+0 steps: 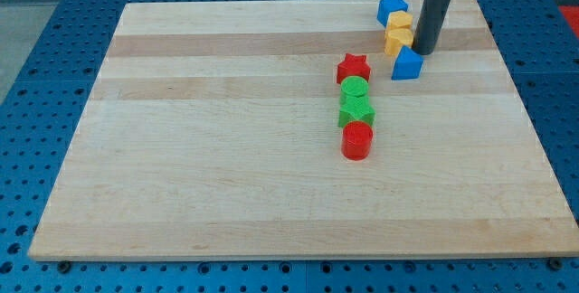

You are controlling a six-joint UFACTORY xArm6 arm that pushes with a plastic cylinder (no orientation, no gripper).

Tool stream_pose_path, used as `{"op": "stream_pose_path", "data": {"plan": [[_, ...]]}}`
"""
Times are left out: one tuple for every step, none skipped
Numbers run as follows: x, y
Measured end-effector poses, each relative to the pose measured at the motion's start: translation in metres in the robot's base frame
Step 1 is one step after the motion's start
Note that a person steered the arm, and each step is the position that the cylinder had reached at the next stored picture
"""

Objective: Slide the blue cube horizontally left to the red star

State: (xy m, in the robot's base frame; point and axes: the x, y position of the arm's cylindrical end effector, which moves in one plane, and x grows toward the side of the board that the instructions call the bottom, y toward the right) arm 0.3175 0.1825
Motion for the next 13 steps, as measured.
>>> {"op": "stream_pose_path", "data": {"plan": [[0.000, 0.000], [-0.009, 0.010], [-0.027, 0.027], [-0.061, 0.030], [-0.071, 0.031], [-0.071, 0.008], [-0.073, -0.029], [-0.076, -0.064], [-0.077, -0.069], [-0.079, -0.063], [-0.085, -0.055], [-0.095, -0.051], [-0.107, -0.051]]}}
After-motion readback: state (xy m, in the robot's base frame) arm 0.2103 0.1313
